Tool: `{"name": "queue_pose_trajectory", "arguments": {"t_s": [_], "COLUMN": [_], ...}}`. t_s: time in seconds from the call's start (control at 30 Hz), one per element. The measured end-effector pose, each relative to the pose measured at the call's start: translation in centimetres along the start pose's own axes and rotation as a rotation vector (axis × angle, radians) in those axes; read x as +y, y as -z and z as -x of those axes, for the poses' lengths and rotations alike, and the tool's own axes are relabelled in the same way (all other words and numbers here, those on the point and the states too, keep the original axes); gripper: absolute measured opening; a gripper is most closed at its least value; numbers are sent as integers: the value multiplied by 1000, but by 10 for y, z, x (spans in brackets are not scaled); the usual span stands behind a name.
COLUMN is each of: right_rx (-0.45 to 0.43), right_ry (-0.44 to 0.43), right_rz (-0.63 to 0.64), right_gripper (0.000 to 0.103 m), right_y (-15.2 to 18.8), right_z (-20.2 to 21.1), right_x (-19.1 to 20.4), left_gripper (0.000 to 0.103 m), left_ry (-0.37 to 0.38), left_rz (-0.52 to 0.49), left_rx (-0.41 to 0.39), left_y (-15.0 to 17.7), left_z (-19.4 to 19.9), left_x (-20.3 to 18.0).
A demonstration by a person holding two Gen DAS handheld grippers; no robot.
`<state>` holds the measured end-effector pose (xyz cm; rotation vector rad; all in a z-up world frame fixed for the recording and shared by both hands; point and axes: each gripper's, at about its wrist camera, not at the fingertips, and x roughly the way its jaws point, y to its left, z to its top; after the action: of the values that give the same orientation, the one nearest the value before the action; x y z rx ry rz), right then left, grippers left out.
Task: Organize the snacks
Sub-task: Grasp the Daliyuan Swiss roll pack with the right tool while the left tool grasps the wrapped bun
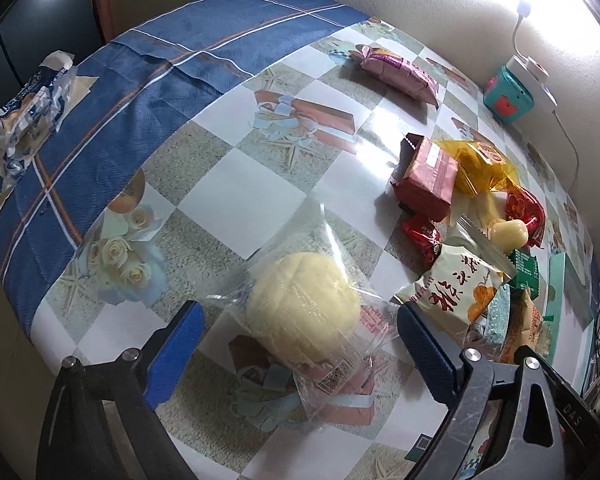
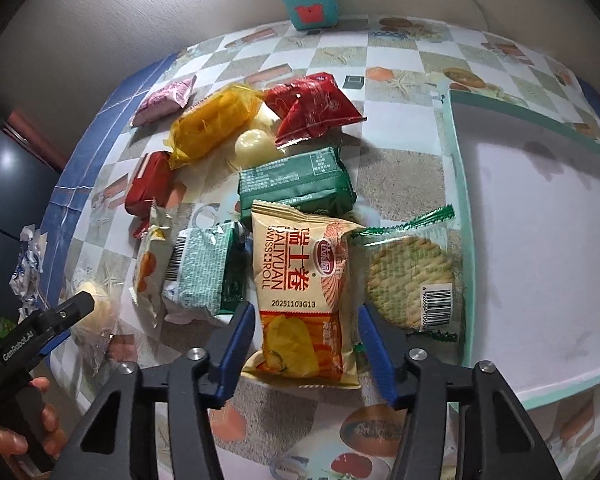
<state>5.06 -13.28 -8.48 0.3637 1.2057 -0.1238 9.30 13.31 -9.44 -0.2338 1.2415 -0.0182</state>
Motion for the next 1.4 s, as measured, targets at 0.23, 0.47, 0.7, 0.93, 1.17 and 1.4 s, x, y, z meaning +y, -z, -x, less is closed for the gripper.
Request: {"name": "queue_pose_trajectory", "arguments": {"t_s": [0.23, 0.47, 0.7, 0.93, 1.17, 1.4], "right_rx": [31, 42, 52, 55, 42, -1], "right_ry": [4, 4, -8, -28, -57, -105], "right_rz": [4, 3, 12, 15, 5, -4], "right_gripper": [51, 45, 42, 41, 41, 41], "right_y": [-4, -3, 0, 4, 6, 2], "right_z": [-15, -18, -19, -13, 1, 22], "right_x": [2, 3, 7, 3, -5, -9], "left_gripper": [97, 87, 72, 55, 53, 48], "left_ry": [-16, -34, -35, -54, -82, -101], "left_rz": [-13, -23, -24, 1, 30, 55], "left_rx": [0, -4, -8, -15, -9, -23], "left_y": [-5, -6, -5, -3, 0, 1], "left_z": [-6, -7, -3, 8, 16, 37], "left_x": [-3, -5, -5, 0, 7, 4]}}
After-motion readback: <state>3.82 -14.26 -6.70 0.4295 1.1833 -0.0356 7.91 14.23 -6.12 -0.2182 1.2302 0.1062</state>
